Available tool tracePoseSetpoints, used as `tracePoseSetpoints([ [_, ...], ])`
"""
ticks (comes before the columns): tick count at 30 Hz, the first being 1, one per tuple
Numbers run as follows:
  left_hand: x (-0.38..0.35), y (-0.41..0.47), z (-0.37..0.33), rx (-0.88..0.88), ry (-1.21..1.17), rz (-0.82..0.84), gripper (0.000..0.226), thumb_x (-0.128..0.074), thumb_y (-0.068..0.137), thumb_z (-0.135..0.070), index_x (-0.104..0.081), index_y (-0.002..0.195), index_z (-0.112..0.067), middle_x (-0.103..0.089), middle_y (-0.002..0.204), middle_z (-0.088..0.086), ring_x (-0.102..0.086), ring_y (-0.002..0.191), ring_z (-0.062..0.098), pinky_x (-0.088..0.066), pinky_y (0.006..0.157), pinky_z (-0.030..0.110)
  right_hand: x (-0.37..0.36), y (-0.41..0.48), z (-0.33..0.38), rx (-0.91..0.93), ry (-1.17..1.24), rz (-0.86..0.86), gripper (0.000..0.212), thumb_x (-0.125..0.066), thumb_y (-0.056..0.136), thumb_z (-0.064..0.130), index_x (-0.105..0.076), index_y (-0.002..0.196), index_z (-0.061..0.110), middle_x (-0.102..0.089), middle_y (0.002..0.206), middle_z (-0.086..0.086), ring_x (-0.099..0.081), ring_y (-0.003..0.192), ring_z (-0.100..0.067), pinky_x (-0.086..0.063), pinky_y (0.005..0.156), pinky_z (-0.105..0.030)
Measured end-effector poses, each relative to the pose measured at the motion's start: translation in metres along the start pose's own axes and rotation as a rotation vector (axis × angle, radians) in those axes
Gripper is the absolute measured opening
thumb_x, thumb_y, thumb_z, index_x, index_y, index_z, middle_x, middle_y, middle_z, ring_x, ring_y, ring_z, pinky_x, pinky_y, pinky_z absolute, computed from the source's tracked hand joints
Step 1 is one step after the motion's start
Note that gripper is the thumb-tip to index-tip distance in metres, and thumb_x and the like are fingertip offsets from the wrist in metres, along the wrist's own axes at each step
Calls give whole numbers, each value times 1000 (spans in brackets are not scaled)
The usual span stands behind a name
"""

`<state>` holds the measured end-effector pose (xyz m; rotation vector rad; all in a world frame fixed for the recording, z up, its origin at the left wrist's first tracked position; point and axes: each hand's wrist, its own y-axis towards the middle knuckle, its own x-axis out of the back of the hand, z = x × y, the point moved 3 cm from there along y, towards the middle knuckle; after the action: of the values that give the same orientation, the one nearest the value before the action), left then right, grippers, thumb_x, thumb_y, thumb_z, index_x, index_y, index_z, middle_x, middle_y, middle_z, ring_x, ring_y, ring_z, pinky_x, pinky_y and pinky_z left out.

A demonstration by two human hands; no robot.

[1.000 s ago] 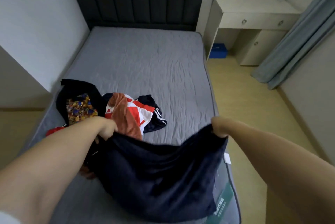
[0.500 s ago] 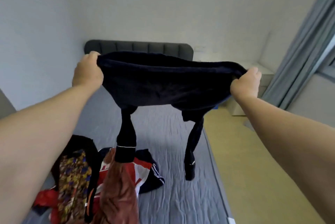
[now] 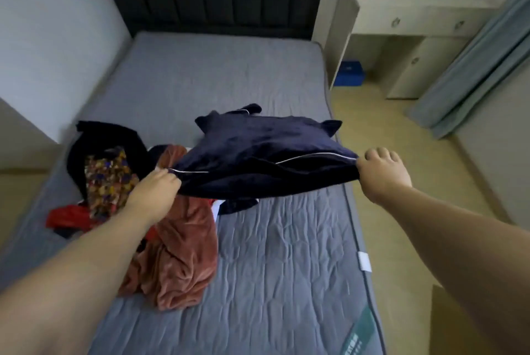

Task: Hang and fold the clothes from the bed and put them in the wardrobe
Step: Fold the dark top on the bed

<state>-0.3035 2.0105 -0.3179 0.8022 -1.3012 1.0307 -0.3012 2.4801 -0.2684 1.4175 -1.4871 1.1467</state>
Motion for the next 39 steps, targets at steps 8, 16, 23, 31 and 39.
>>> tracePoseSetpoints([
  [8,-233,-76,-74,-97,325,519,34,-43,95,-14,-55,126,-22,-53,126,-1,-48,125,20,-45,96,32,-246,-77,93,221,-79,489,41,-45,95,7,-43,133,20,-56,123,-9,-63,108,-32,-48,79,-41],
  [16,-297,-130,-116,-133,310,657,36,-45,100,-20,-42,137,-22,-55,123,2,-52,116,23,-42,67,34,-319,-139,112,234,-277,577,37,-42,98,17,-58,129,27,-58,128,-4,-60,115,-25,-46,89,-35],
  [23,-305,-191,-166,-271,338,813,41,-45,96,-4,-46,134,-18,-55,126,7,-52,116,27,-48,75,37,-319,-199,109,310,-338,752,34,-51,94,18,-65,123,28,-62,128,2,-54,120,-23,-46,97,-36],
  [31,-331,-254,-206,-400,374,962,37,-46,97,-7,-49,132,-19,-57,125,6,-53,113,26,-40,73,35,-363,-277,118,276,-322,942,32,-58,90,11,-69,118,24,-68,119,2,-64,110,-24,-49,80,-35],
  [39,-391,-273,-229,-375,345,1096,35,-48,97,-7,-53,131,-17,-57,127,7,-54,114,25,-49,82,37,-433,-310,146,262,-305,1094,40,-63,90,17,-63,129,22,-61,132,-2,-56,122,-27,-52,92,-36],
])
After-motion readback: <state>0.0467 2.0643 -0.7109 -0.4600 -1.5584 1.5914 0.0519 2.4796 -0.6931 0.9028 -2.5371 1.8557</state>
